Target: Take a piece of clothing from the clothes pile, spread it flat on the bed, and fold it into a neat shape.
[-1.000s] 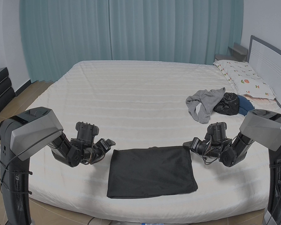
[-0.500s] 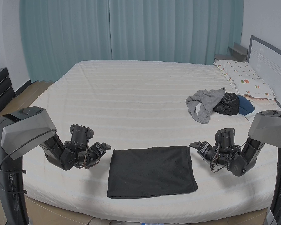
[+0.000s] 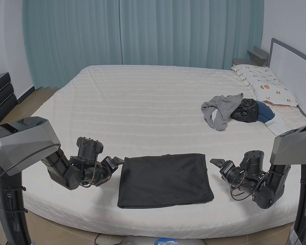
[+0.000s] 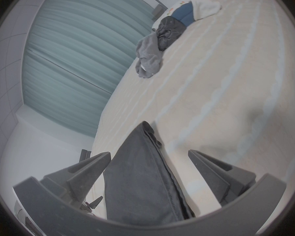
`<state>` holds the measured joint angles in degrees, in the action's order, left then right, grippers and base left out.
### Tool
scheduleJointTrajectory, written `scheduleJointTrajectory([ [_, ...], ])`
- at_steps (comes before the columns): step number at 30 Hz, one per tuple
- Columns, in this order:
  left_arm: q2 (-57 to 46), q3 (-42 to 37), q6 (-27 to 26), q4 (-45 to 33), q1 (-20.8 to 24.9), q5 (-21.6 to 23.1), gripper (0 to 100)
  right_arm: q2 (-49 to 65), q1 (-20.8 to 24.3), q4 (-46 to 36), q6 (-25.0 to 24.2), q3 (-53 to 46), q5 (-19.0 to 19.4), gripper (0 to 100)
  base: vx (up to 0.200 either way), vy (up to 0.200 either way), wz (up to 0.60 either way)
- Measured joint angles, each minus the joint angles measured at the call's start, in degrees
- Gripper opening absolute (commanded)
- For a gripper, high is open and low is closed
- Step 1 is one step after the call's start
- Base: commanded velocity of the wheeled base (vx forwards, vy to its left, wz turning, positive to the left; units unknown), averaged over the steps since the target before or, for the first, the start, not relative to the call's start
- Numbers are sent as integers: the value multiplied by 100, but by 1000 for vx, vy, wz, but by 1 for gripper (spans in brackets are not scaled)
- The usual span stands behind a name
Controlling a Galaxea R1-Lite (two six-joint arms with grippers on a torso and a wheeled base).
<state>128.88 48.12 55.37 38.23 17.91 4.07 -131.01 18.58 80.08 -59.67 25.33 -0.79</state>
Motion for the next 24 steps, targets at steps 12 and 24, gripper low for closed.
scheduleJointTrajectory([
  [12, 74, 54, -1246, 35, 130, 613, 100, -184, -141, 310, -591, -113, 251, 100, 0, 0, 0],
  [24, 450, 257, -1802, 356, 163, 785, 100, -325, -168, 729, -759, -150, 276, 100, 0, 0, 0],
])
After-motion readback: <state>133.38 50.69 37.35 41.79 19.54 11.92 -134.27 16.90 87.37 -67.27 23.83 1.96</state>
